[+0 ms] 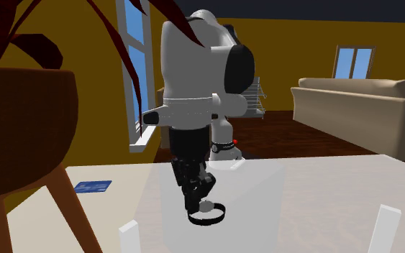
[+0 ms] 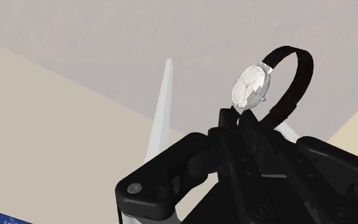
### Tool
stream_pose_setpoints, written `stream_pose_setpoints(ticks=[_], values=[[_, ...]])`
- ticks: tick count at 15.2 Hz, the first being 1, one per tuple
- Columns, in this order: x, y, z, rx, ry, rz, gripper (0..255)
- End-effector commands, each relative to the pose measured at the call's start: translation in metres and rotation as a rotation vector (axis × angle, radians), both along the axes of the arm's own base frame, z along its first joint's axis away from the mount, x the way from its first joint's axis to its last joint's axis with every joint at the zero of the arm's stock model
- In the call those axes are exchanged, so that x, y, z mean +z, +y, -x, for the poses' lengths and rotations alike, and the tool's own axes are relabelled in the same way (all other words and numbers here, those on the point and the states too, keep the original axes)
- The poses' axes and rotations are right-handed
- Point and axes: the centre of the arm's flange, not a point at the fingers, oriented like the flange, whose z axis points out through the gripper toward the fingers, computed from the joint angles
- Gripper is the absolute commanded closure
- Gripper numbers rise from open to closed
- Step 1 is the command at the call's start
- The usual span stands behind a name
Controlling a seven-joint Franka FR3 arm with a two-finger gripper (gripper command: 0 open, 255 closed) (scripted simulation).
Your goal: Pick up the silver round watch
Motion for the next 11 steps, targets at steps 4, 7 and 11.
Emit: stream_pose_setpoints(ticks=[4,7,11], values=[[0.0,0.0,0.0,0.0,0.0,0.0,255],[0.005,0.0,0.0,0.0,0.0,0.0,255],[0.026,0.0,0.0,0.0,0.0,0.0,255]])
